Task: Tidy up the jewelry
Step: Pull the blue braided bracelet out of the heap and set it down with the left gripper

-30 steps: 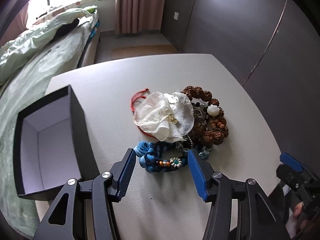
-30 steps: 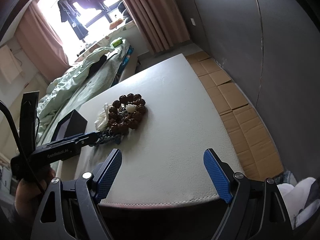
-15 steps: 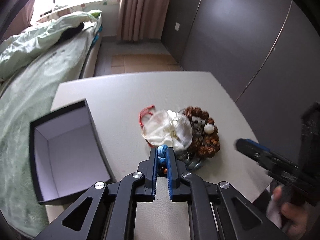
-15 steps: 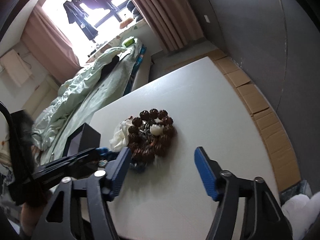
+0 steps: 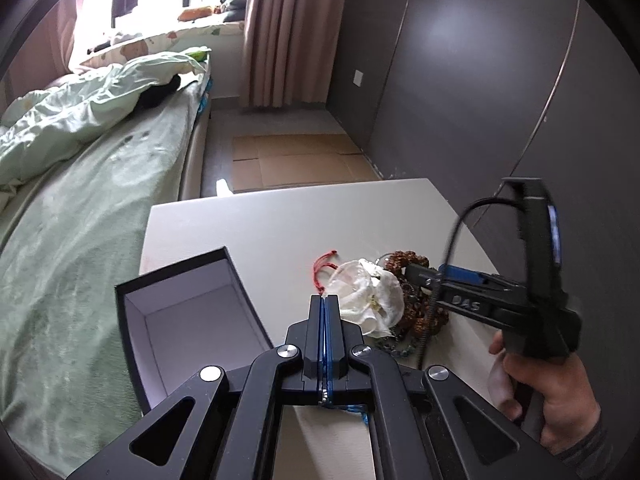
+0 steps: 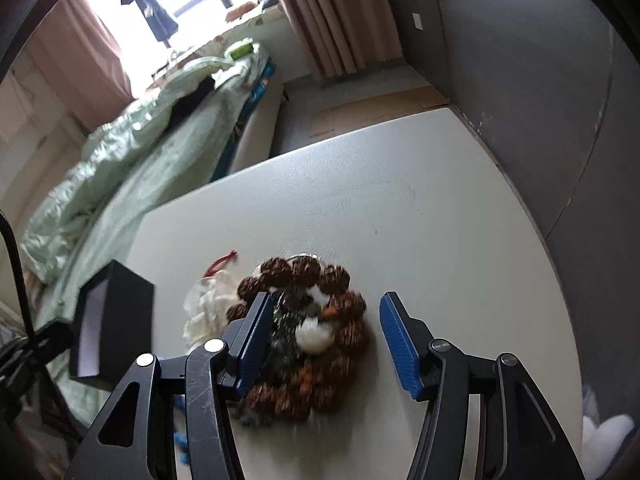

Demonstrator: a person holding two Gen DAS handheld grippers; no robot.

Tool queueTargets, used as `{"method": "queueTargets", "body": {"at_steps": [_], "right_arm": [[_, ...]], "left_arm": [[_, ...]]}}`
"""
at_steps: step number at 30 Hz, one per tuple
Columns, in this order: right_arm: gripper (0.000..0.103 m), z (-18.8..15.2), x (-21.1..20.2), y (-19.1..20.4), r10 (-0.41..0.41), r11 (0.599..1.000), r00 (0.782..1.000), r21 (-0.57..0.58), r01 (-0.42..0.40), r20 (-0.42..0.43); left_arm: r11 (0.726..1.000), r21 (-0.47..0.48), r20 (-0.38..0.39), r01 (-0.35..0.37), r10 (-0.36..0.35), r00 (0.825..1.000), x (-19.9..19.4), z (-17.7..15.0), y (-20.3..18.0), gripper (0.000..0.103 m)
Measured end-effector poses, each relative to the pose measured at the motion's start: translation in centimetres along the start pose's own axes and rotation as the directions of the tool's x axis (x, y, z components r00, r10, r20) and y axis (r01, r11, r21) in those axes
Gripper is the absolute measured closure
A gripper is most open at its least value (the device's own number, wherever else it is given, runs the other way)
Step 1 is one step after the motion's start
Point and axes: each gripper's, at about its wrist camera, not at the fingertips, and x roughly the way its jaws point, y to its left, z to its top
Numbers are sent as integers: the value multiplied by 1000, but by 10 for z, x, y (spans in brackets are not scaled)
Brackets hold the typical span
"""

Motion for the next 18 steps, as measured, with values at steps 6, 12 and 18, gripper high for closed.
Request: {"method": "queueTargets", "body": {"at_steps": [6,12,18], "right_arm": [[65,7,13,14,-121,983,990,-147,110,-67],[73,-1,2,-9,-66,993,994,-108,56,-90],[75,-16,-20,-32,-29,998,997,-55,25,-73]], "left_arm": [[999,-34,-38,29,-31,999,4,2,3,103],[997,-47,-129,59,-64,990,20,-2,-5,97],[995,-49,-150,83,-89,985,23,-19,-18,41]]}}
